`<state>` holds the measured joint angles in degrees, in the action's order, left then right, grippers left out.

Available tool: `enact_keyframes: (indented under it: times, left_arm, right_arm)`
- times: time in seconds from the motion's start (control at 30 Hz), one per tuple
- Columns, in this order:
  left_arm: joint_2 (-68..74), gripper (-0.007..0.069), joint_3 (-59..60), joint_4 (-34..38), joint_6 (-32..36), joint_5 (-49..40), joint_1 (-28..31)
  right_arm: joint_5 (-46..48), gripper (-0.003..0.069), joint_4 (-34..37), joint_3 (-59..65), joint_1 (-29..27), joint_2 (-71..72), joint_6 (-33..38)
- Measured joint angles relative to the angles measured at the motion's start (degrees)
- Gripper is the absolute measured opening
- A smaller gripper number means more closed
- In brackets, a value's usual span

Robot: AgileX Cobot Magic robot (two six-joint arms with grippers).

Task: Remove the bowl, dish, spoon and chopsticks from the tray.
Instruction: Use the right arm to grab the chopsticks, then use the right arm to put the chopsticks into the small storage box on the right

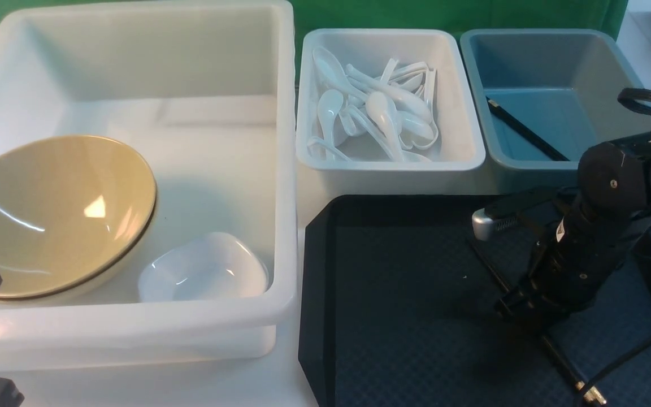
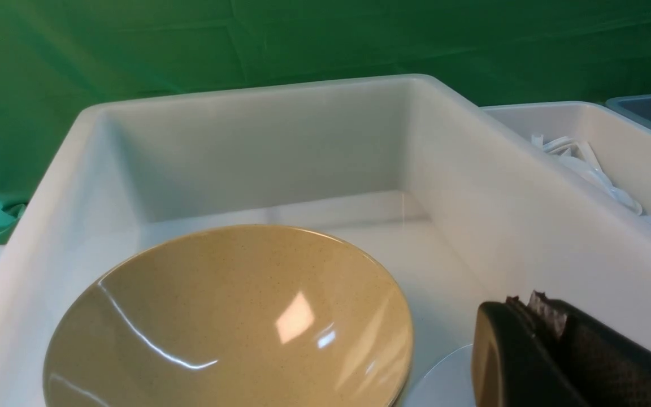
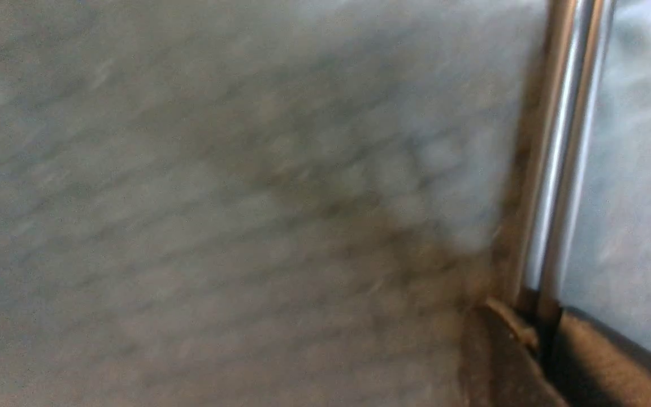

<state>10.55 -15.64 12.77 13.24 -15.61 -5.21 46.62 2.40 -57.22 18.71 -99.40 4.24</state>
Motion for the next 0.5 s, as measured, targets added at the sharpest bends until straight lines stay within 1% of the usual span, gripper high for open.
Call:
enact_keyframes:
  times: [0.2, 0.3, 0.37, 0.43, 0.47, 0.5]
  left_arm:
    - [0.0, -0.0006, 0.0, 0.0, 0.6, 0.0, 0.0]
    - [0.0, -0.0006, 0.0, 0.0, 0.7, 0.0, 0.0]
    - [0.0, -0.0006, 0.0, 0.0, 0.7, 0.0, 0.0]
    - [0.0, -0.0006, 0.0, 0.0, 0.7, 0.0, 0.0]
    - [0.0, -0.0006, 0.0, 0.0, 0.7, 0.0, 0.0]
    - [0.0, -0.0006, 0.0, 0.0, 0.7, 0.0, 0.0]
  right_arm:
    - [2.1, 0.0132, 0.4, 0.1, 0.1, 8.4, 3.6]
    - [5.6, 0.0132, 0.4, 0.2, 0.1, 14.1, 7.6]
    - [5.8, 0.0132, 0.2, 0.2, 0.1, 16.4, 8.9]
    - [3.9, 0.0132, -1.6, -0.4, 0.1, 19.1, 9.1]
    - [0.8, 0.0132, -3.1, -1.1, 0.1, 20.4, 8.7]
    - [0.8, 0.0132, -3.9, -1.4, 0.1, 20.5, 8.5]
